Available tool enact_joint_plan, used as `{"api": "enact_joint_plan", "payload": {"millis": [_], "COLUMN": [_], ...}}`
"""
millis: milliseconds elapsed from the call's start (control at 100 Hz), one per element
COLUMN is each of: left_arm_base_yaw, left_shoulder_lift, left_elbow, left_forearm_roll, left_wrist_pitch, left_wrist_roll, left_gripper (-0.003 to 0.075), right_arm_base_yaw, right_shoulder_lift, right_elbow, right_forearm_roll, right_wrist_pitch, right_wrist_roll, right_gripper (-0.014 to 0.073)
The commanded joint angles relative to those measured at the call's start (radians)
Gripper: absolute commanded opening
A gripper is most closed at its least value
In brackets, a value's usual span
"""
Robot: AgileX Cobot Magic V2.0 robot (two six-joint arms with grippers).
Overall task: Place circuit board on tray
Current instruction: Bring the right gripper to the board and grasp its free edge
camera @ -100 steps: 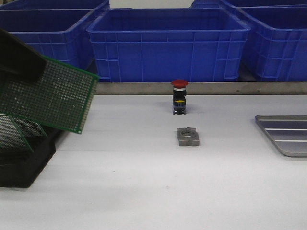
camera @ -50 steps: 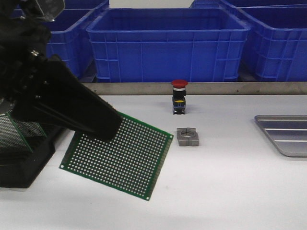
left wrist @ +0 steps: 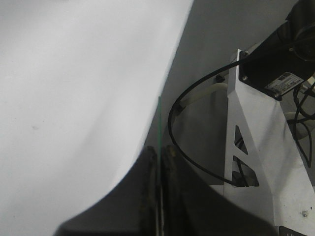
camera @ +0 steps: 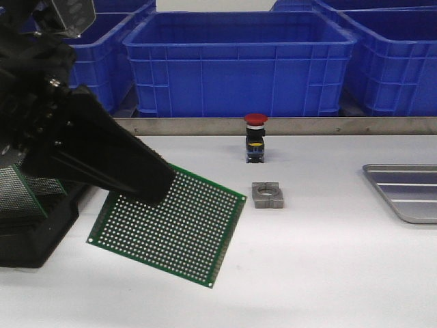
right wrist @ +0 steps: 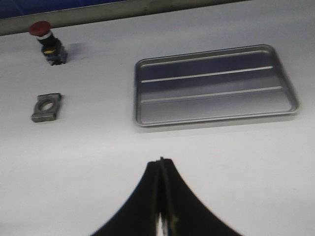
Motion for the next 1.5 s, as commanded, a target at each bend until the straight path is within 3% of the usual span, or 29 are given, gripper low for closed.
{"api": "enact_joint_plan", "payload": {"millis": [0,130,300,390,670,980,1490], "left_arm_base_yaw": [-0.010,-0.010,-0.010,-0.010,-0.010,-0.010,-0.010], "left_shoulder_lift": [-0.024,-0.024,-0.024,-0.024,-0.024,-0.024,-0.024], "left_elbow": [-0.025,-0.025,-0.025,-0.025,-0.025,-0.025,-0.025], "left_forearm_roll": [-0.064,-0.064,-0.064,-0.064,-0.064,-0.064,-0.064], "left_wrist_pitch": [0.036,0.036,0.036,0.036,0.036,0.036,0.036], "left_wrist_roll": [0.001,0.001,0.001,0.001,0.001,0.001,0.001], "left_gripper": [-0.0020,-0.0020,-0.0020,-0.0020,-0.0020,-0.0020,-0.0020], "right_arm_base_yaw": [0.031,0.109,0.273,0.349,0.555,0.737,0.795], "right_shoulder_lift": [0.063,0.132,0.174,0.196,0.356,0.594,0.921], "right_elbow": [-0.064,-0.108,-0.150,-0.170,-0.207,-0.262,-0.449], "right_forearm_roll": [0.077,0.145,0.183,0.191,0.266,0.475,0.566], "right_wrist_pitch": [-0.050,-0.049,-0.050,-0.051,-0.078,-0.137,-0.059], "right_wrist_roll": [-0.041,-0.127,-0.209,-0.246,-0.388,-0.688,-0.975], "right_gripper": [-0.0017,0.0143,0.0487,0.0601,0.0612,0.0612,0.0612]}}
